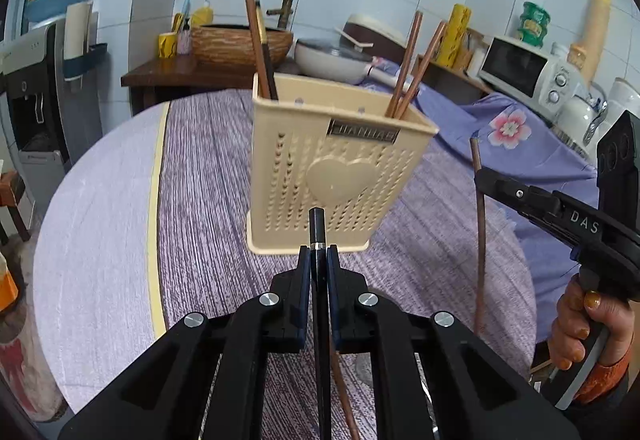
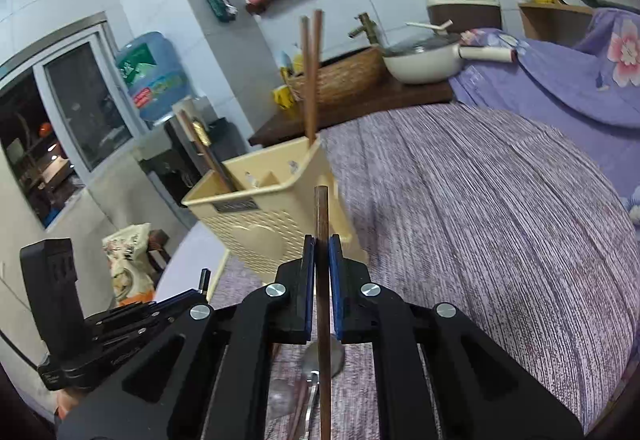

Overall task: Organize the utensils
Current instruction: 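Lift both held chopsticks and carry them above the beige holder, then lower both chopsticks into the beige holder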

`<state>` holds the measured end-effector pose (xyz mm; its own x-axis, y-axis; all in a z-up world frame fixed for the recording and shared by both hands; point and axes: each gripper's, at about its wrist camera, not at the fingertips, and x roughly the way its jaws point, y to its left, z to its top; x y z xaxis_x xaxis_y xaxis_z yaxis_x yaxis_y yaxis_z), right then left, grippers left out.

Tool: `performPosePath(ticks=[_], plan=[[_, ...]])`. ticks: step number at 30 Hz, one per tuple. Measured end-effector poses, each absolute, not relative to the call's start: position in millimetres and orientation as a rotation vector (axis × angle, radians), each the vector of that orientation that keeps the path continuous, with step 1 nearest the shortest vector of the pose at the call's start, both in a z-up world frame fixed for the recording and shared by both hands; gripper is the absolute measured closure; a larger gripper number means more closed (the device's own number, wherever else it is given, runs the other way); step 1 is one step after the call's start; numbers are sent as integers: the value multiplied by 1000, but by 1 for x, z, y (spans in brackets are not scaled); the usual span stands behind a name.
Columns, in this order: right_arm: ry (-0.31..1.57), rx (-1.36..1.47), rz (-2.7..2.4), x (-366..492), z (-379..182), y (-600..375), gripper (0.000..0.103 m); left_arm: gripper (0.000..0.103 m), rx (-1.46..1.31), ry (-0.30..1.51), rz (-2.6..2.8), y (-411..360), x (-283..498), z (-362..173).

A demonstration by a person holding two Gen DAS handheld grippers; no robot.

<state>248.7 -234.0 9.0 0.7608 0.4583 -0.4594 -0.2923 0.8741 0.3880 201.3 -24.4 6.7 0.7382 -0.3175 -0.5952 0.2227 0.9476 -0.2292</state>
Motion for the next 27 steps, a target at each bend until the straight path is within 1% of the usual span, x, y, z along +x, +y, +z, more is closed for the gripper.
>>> performPosePath(ticks=[11,27], plan=[[481,247,496,210,52,-230,95,95,-159,552,-316,-15,167,55],[423,170,551,195,79,-215,95,95,-141,487,-308,-9,156,79]])
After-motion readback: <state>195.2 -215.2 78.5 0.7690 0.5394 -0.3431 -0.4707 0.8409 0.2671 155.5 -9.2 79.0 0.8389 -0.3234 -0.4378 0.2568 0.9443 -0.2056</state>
